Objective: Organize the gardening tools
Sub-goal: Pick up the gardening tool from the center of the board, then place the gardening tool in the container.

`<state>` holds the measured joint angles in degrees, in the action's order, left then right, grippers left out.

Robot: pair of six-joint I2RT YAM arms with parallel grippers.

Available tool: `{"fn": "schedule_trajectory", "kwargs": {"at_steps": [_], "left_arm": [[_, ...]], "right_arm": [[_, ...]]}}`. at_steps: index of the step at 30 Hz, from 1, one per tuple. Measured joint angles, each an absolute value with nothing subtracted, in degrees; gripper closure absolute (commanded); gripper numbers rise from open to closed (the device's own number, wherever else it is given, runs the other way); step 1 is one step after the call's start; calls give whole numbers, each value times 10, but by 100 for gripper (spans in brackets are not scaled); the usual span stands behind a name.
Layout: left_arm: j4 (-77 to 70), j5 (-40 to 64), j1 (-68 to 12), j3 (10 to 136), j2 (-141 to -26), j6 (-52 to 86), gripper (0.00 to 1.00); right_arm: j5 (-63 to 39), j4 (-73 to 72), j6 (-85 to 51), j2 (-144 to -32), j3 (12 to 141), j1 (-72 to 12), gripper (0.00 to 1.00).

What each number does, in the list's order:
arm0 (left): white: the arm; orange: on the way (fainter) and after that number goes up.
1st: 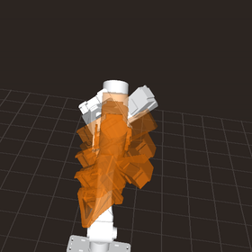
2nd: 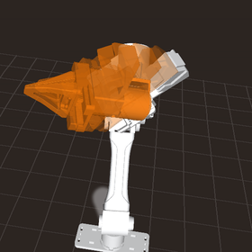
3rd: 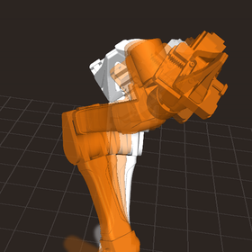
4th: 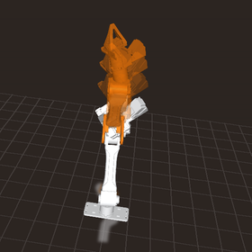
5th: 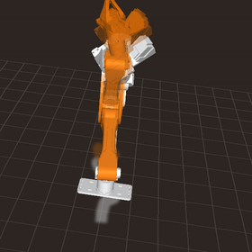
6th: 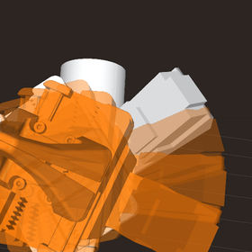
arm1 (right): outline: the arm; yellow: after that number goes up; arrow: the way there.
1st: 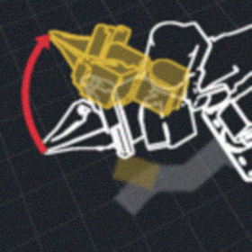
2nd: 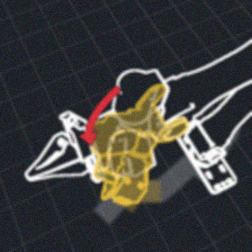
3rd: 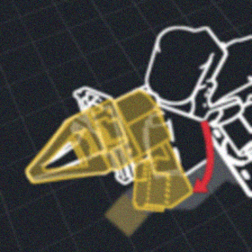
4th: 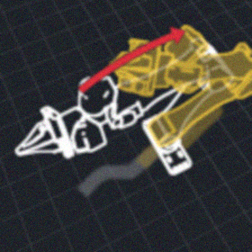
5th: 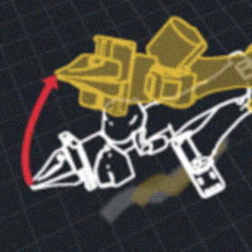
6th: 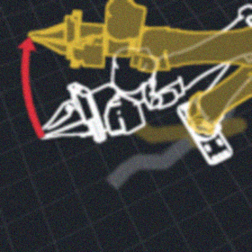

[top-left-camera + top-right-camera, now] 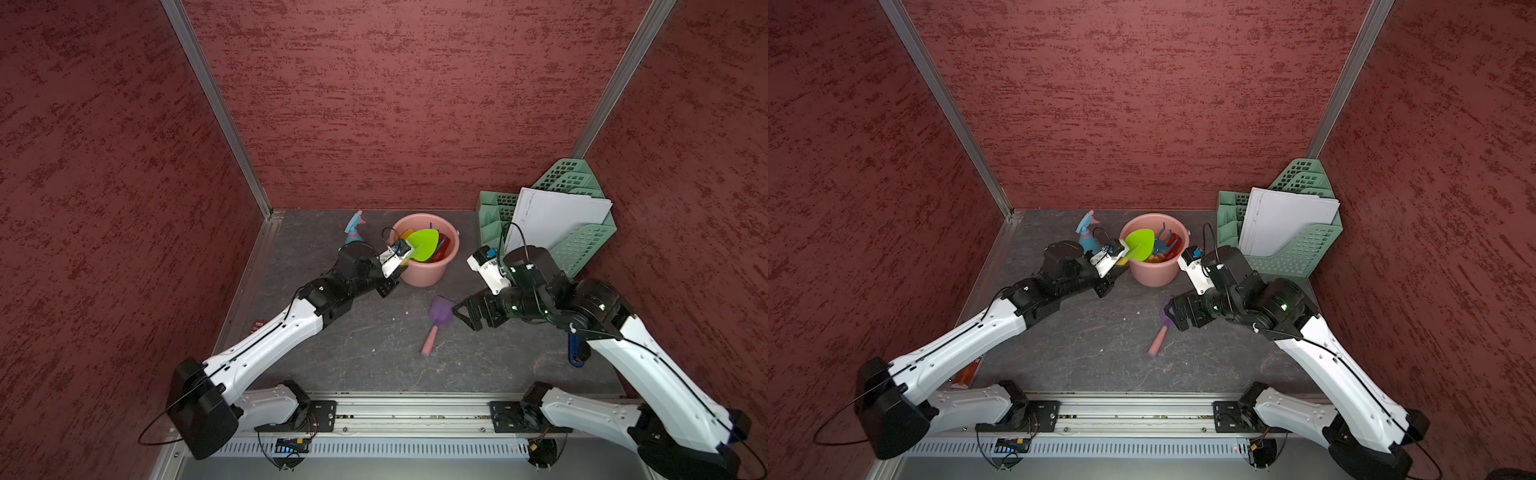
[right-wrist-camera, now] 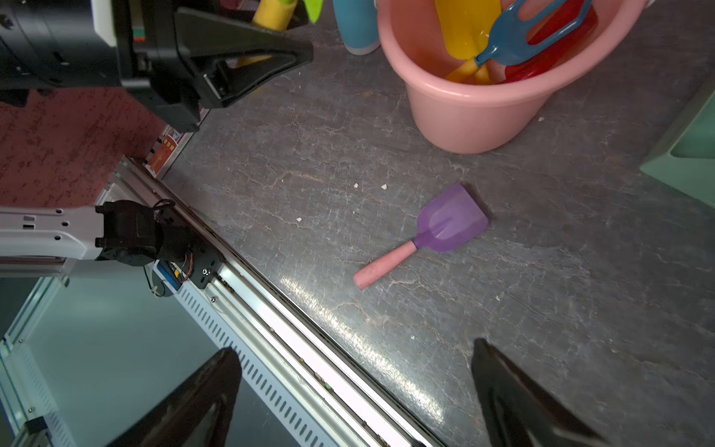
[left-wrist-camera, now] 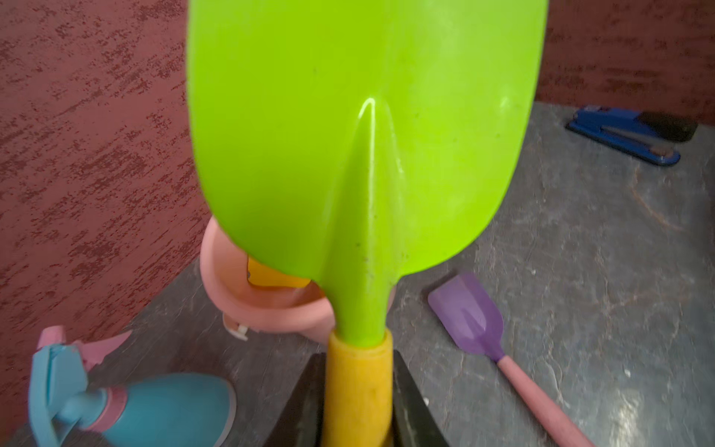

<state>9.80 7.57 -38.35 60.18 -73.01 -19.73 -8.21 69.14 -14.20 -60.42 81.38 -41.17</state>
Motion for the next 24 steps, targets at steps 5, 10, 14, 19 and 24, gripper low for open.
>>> {"fn": "schedule_trajectory", "kwargs": {"at_steps": [5, 10, 14, 19, 24], "left_arm": [[-12, 125, -365, 685, -868, -136, 100], [-110, 157, -352, 745, -969, -67, 100], [-174, 165, -338, 770, -1030, -20, 100], [-230, 162, -333, 774, -1079, 12, 100], [-266, 157, -333, 774, -1108, 25, 100]], "right_arm": [[-76, 655, -162, -588, 773, -403, 2], [-72, 635, -173, -567, 747, -390, 2], [-72, 625, -180, -551, 729, -383, 2], [-72, 612, -190, -546, 705, -376, 2], [-73, 589, -205, -547, 682, -373, 2]]}}
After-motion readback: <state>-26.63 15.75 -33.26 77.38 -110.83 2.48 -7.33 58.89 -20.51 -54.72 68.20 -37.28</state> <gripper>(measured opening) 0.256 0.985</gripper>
